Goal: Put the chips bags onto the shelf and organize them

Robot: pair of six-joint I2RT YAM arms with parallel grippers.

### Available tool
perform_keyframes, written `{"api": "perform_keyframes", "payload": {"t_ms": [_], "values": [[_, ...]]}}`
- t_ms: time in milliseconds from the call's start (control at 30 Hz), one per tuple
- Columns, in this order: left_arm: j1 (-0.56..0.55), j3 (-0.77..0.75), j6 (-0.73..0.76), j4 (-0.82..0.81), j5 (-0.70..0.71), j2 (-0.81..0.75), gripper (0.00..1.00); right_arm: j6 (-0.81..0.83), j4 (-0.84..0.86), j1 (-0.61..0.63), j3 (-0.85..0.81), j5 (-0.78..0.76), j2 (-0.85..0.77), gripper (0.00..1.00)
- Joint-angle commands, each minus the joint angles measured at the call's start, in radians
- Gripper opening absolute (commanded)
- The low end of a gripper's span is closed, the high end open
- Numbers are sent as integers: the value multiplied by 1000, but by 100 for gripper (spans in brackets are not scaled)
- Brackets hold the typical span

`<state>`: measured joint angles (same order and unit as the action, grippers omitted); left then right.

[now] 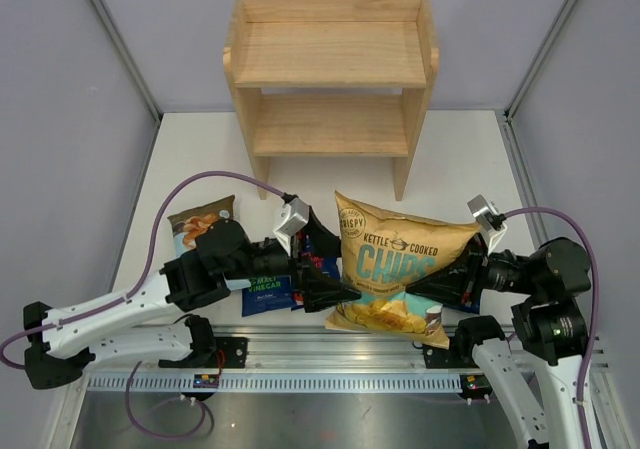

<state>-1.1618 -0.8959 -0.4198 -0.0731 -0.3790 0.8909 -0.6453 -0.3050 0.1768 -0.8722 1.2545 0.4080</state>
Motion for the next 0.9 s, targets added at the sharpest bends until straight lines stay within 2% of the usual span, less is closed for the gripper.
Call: {"api": "perform_keyframes", "payload": {"t_ms": [0, 133, 233, 267, 400, 467, 567, 600, 633, 733, 767, 833, 867], "values": [[-4, 35, -22, -4, 60, -44, 99, 32, 40, 18, -48, 54, -17, 29], [-6, 49, -83, -22, 72, -64, 99, -37, 134, 18, -25, 65, -21, 28], [-4, 74, -154, -164, -61, -43, 99, -100, 236, 18, -8, 82, -5, 29], [-6, 69, -190, -221, -125, -11, 99, -100, 242, 18, -11, 83, 3, 29], [-21, 57, -224, -292, -178, 45, 99, -76, 222, 18, -22, 83, 28, 29], [-24, 61, -240, -342, -211, 52, 98, -28, 141, 18, -36, 72, 41, 29], [-29, 58, -232, -331, -195, 60, 64, 56, 44, 18, -57, 37, 63, 30], [-29, 52, -223, -305, -172, 57, 44, 64, 40, 18, -60, 28, 67, 31], [-30, 42, -212, -277, -146, 53, 37, 65, 40, 18, -62, 20, 75, 33], [-29, 44, -194, -217, -66, 34, 21, 68, 34, 18, -70, -32, 75, 54], [-29, 51, -195, -212, -31, 26, 19, 73, 12, 18, -73, -58, 72, 61], [-29, 66, -200, -209, 15, 3, 15, 98, -28, 16, -94, -158, 65, 96], [-29, 81, -211, -209, 64, -25, 14, 108, -87, 18, -103, -203, 63, 99]]}}
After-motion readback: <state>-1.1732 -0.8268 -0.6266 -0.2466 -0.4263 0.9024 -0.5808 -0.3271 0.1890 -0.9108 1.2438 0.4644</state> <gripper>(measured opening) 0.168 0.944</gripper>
